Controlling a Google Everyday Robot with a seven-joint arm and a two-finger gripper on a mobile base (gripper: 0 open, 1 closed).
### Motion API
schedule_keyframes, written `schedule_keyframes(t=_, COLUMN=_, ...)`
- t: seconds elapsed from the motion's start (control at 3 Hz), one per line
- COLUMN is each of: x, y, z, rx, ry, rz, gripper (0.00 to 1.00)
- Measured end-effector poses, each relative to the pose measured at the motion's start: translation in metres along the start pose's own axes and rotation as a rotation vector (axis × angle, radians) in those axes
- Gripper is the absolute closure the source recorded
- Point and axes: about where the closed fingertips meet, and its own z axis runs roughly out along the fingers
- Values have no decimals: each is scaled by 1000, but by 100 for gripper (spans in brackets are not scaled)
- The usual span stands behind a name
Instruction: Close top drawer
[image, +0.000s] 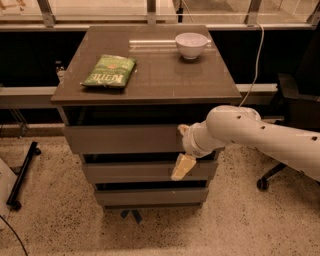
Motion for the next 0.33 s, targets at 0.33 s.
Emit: schedule_keyframes(t=0.33, x=0, y=0, z=0, rx=0, ry=0, rz=0, gripper=0)
